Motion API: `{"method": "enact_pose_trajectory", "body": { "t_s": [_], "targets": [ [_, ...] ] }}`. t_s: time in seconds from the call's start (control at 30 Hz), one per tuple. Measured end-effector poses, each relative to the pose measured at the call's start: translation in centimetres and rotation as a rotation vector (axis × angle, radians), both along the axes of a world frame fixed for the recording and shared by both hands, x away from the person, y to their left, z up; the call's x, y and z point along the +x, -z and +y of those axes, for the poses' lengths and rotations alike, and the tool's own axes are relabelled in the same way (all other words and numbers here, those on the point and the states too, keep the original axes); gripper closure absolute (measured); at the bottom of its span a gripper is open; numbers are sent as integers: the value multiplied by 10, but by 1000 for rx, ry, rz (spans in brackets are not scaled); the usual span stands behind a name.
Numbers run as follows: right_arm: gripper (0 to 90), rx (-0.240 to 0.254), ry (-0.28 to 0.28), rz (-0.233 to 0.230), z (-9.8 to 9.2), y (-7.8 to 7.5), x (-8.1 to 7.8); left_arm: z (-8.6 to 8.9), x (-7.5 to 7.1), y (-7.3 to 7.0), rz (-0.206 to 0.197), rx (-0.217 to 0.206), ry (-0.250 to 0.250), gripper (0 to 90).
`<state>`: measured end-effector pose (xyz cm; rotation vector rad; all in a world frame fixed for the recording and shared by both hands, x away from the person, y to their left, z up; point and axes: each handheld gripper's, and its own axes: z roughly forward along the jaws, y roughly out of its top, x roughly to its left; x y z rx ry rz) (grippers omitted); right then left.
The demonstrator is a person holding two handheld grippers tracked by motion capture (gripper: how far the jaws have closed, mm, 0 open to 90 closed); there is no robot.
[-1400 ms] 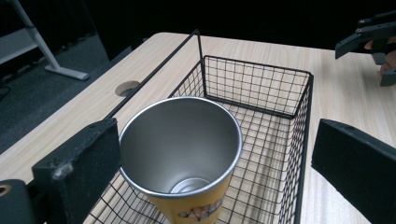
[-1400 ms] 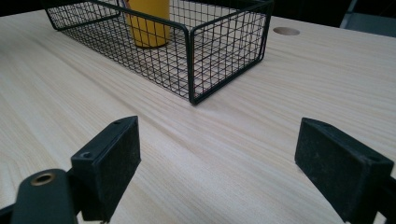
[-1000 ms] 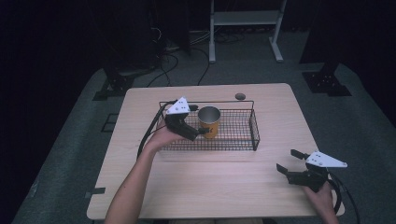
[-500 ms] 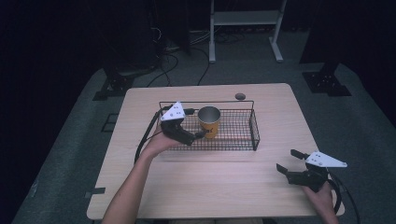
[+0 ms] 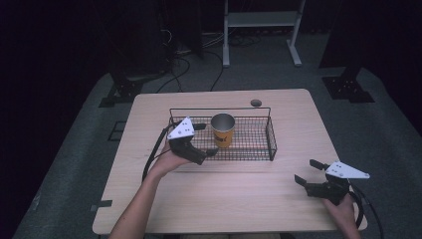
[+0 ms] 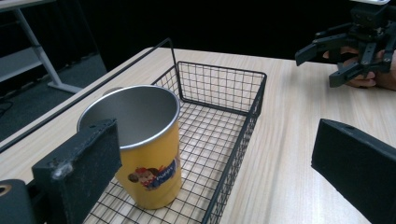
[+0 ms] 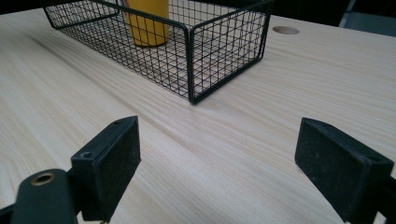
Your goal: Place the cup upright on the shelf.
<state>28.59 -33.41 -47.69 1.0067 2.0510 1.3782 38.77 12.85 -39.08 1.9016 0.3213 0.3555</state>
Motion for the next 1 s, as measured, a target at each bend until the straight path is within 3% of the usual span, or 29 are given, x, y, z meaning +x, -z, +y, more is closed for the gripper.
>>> {"method": "enact_pose_trajectory", "body": {
  "t_s": [0.27, 0.4, 0.57, 0.87, 1.0],
  "targets": [
    [132, 0, 0, 0, 0, 0, 0, 3, -6, 3, 19, 4, 1, 6],
    [132, -1, 0, 1, 0, 0, 0, 5, -12, 5, 13, -14, -1, 7],
    [133, -2, 0, 1, 0, 0, 0, 6, -17, 9, 26, 10, -2, 6],
    [133, -1, 2, 3, 0, 0, 0, 6, -26, 16, 35, 6, 8, 6],
    [133, -3, 3, 3, 1, 0, 0, 8, -32, 17, 17, -8, 8, 7]
  ]
}}
